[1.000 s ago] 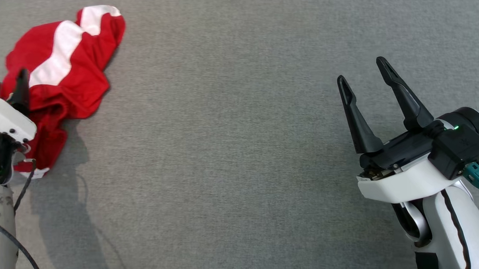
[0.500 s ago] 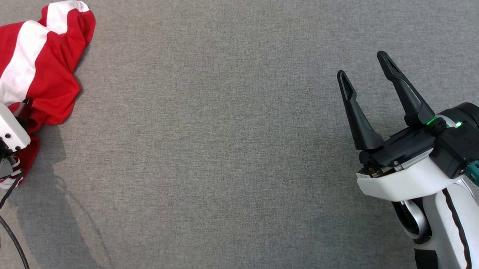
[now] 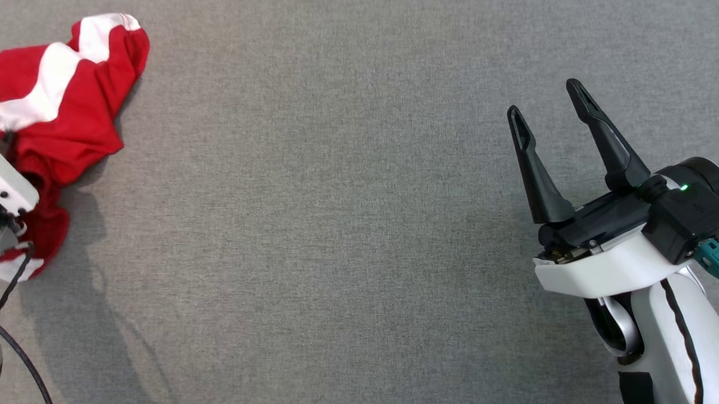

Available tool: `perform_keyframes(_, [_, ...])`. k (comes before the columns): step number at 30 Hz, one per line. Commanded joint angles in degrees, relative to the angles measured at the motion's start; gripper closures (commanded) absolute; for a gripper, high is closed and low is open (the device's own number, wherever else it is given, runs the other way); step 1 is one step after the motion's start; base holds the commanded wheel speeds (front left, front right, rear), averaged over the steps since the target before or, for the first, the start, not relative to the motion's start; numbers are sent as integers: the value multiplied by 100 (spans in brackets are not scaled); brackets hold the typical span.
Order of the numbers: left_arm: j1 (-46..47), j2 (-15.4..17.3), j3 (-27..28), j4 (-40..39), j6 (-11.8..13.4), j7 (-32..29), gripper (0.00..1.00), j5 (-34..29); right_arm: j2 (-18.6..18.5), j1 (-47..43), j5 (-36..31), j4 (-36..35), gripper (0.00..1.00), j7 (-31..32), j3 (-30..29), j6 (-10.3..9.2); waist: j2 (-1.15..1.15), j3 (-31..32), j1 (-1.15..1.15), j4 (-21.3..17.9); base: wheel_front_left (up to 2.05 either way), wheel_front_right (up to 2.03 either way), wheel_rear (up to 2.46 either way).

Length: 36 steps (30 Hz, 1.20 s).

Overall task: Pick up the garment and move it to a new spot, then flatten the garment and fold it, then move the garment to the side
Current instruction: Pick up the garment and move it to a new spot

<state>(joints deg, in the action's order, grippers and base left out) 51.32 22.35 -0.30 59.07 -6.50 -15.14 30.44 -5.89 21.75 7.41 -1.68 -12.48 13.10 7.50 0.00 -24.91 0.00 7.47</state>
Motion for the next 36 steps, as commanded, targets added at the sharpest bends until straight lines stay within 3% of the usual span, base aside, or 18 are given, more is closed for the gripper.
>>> perform_keyframes(1, [38,-21,93,-130,-38,341,100,96,-2,-38,62,44,0,-70,-44,-2,0,200,0,35,0,0,0])
perform_keyframes(6, [-106,-251,31,-707,-107,1119,100,310,26,-143,120,224,0,-135,-110,-2,0,641,0,72,0,0,0])
perform_keyframes(11, [-389,-345,-427,-1778,-98,1462,100,534,80,-245,169,352,0,-184,-253,-2,0,1060,0,46,0,0,0])
perform_keyframes(17, [-763,-486,-850,-3002,-100,1252,100,786,130,-338,217,424,0,-242,-420,-2,0,1428,0,-133,0,0,0])
perform_keyframes(27, [-1404,-1310,-1512,-4547,227,479,100,1006,219,-346,276,366,0,-274,-728,-2,0,1494,0,-718,0,0,0])
perform_keyframes(36, [-1714,-1857,-2505,-4455,516,605,100,766,279,-208,399,346,0,-280,-809,-2,0,1281,0,-1609,0,0,0])
